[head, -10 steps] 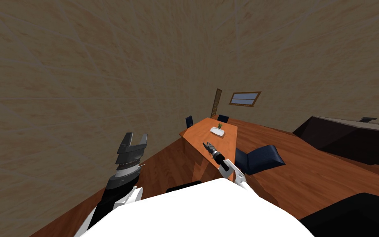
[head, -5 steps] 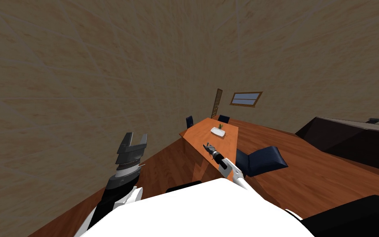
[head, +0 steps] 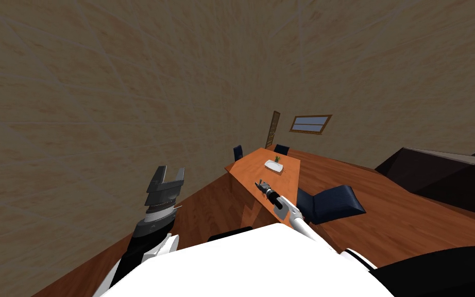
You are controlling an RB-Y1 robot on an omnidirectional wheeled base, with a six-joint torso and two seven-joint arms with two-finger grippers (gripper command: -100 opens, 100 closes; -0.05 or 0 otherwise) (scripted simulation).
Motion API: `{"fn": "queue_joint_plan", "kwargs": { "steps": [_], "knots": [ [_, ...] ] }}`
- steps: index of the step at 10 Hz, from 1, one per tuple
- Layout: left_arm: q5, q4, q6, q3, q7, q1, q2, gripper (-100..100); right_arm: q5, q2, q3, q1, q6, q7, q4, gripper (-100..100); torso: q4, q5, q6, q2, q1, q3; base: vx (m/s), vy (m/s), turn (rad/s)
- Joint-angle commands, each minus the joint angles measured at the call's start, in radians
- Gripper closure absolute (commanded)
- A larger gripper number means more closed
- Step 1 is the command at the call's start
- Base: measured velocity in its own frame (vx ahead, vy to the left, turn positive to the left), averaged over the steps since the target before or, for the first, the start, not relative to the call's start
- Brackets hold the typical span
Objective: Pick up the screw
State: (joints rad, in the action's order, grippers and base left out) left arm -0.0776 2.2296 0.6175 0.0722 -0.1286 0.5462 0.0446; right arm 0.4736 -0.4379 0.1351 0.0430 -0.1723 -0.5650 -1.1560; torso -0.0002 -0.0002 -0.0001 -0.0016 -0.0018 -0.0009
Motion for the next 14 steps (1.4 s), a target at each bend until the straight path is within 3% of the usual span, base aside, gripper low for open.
{"fn": "queue_joint_plan", "kwargs": {
  "steps": [1, 3, 4, 6, 7, 11, 14],
  "knots": [
    [0.0, 0.0, 0.0, 0.0, 0.0, 0.0, 0.0, 0, 0.01, 0.0, 0.001, -0.017, 0.0, -0.011, 0.04, -100, 0.0, 0.0, 0.0, 0.0, 0.0, 0.0, 0.015, -0.027, 0.02],
    [0.0, 0.0, 0.0, 0.0, 0.0, 0.0, 0.0, 0, 0.043, -0.006, 0.017, -0.07, 0.022, -0.037, 0.108, -100, 0.0, 0.0, 0.0, 0.0, 0.0, 0.0, 0.016, -0.037, 0.048],
    [0.0, 0.0, 0.0, 0.0, 0.0, 0.0, 0.0, 0, 0.043, -0.006, 0.017, -0.07, 0.022, -0.037, 0.128, -100, 0.0, 0.0, 0.0, 0.0, -0.001, 0.0, 0.022, -0.04, 0.03],
    [0.0, 0.0, 0.0, 0.0, 0.0, 0.0, 0.0, 0, 0.074, -0.01, 0.031, -0.12, 0.041, -0.06, 0.195, -100, 0.0, 0.0, 0.0, 0.0, -0.001, 0.0, 0.02, -0.039, 0.05],
    [0.0, 0.0, 0.0, 0.0, 0.0, 0.0, 0.0, 0, 0.074, -0.01, 0.031, -0.12, 0.041, -0.06, 0.208, -100, 0.0, 0.0, 0.0, 0.0, -0.001, 0.0, 0.014, -0.033, 0.021],
    [0.0, 0.0, 0.0, 0.0, 0.0, 0.0, 0.0, 0, 0.123, -0.017, 0.055, -0.199, 0.072, -0.098, 0.333, -100, 0.0, 0.0, 0.0, 0.0, -0.001, 0.0, 0.02, -0.036, 0.044],
    [0.0, 0.0, 0.0, 0.0, 0.0, 0.0, 0.0, 0, 0.147, -0.02, 0.068, -0.236, 0.086, -0.118, 0.39, -100, 0.0, 0.0, 0.0, -0.001, 0.001, -0.001, 0.03, -0.018, 0.032]
  ]
}}
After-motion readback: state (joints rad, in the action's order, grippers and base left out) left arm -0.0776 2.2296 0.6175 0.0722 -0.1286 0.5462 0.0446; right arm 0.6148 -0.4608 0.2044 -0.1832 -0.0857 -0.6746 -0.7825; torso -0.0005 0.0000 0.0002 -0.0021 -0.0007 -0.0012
